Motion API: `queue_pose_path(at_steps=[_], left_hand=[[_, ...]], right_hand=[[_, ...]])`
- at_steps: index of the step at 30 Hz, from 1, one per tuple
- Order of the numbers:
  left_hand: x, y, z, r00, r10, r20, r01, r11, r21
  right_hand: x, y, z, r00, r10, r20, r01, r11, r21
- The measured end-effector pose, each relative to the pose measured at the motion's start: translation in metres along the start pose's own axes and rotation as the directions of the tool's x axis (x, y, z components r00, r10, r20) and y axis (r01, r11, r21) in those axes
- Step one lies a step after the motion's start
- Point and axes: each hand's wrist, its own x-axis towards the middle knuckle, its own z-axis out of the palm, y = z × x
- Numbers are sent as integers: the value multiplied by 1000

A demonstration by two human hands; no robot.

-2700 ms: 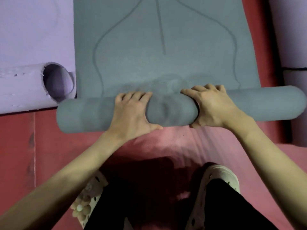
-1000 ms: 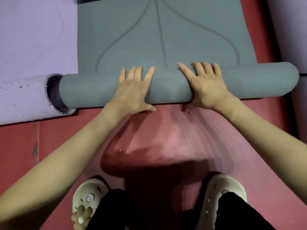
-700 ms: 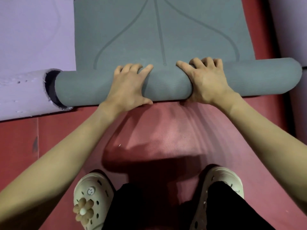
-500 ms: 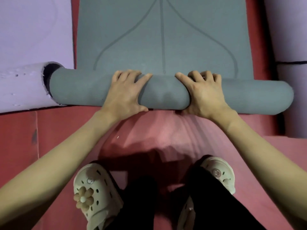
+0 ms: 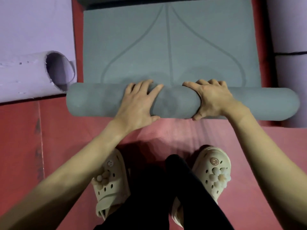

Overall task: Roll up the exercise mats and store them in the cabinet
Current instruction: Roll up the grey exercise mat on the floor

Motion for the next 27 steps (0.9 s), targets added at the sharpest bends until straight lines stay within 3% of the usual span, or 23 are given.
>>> queue_pose_path(at_steps=[5, 9, 12, 15, 17, 23, 27], left_hand=[[6, -2, 0, 999, 27, 26, -29, 998, 48], [29, -8, -12, 986, -15, 164, 28, 997, -76], [47, -15, -23, 965, -5, 262, 42, 990, -134], [55, -19, -27, 948, 15, 318, 24, 992, -120], [50, -19, -24, 956, 20, 292, 8, 996, -92], [21, -11, -1, 999, 9, -37, -5, 994, 113], [33, -19, 4, 1000, 5, -28, -1, 985, 175]], right_hand=[[9, 0, -10, 998, 2, 62, -3, 1000, 25], [-5, -6, 12, 982, -5, -188, 27, 993, 114], [-12, -14, 35, 912, -2, -410, 33, 997, 67], [-6, -14, 44, 863, -8, -506, 16, 1000, 12], [-1, -14, 43, 845, 9, -535, -11, 1000, 0], [16, -6, 30, 890, 17, -457, -30, 999, -22], [25, -2, 17, 918, -1, -397, 6, 1000, 13]])
